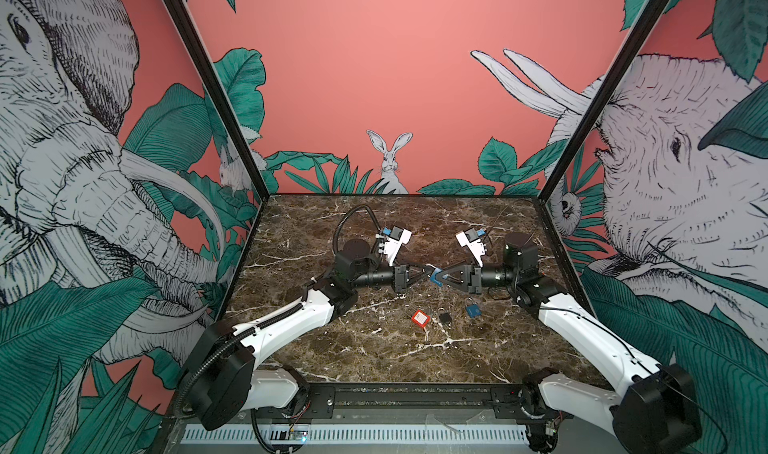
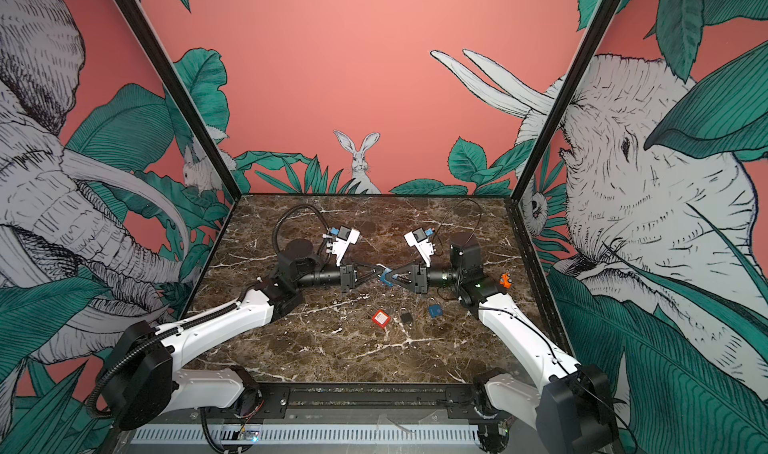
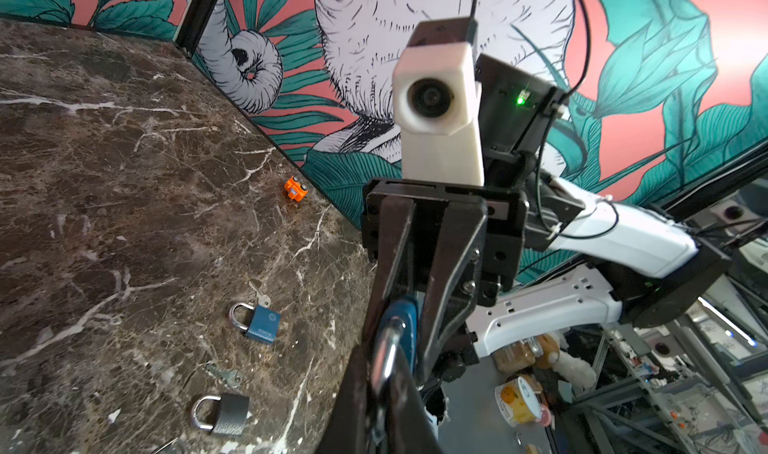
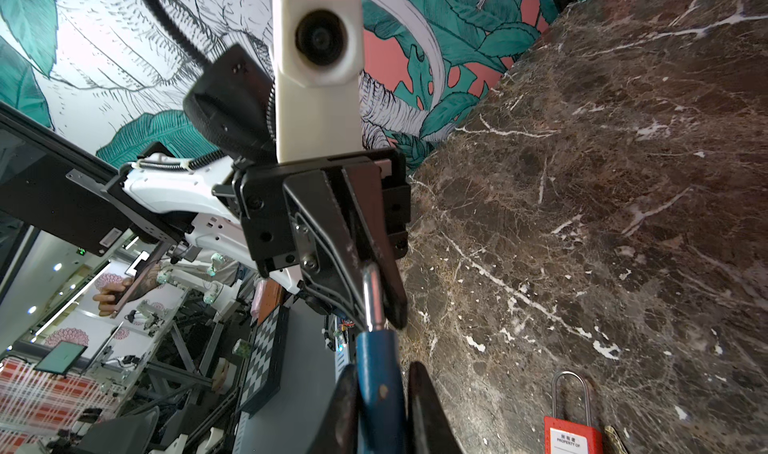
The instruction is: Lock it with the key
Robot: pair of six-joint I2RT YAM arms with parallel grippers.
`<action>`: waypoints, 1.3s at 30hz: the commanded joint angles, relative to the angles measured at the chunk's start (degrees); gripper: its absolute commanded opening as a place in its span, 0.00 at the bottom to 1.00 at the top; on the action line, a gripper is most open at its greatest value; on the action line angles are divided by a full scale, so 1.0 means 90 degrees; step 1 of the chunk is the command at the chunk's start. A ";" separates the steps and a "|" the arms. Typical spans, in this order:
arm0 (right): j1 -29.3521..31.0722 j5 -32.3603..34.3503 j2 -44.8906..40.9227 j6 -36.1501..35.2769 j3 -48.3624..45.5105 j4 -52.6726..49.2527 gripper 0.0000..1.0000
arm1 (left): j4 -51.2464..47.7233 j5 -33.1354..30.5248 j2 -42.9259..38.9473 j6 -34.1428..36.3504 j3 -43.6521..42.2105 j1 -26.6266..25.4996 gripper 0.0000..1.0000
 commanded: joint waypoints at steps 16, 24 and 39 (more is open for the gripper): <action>-0.0025 0.0654 0.0212 0.1087 -0.0329 0.2116 0.27 | 0.2667 0.0393 0.0125 -0.1738 -0.0682 0.0397 0.00; -0.0025 0.0416 0.0164 0.1782 -0.0647 0.3023 0.32 | 0.2835 0.0135 0.0288 -0.1754 -0.0762 0.0403 0.00; -0.0017 0.0356 -0.0268 0.1751 -0.0809 0.2747 0.29 | 0.3377 0.0052 0.0663 -0.2075 -0.0702 0.0430 0.00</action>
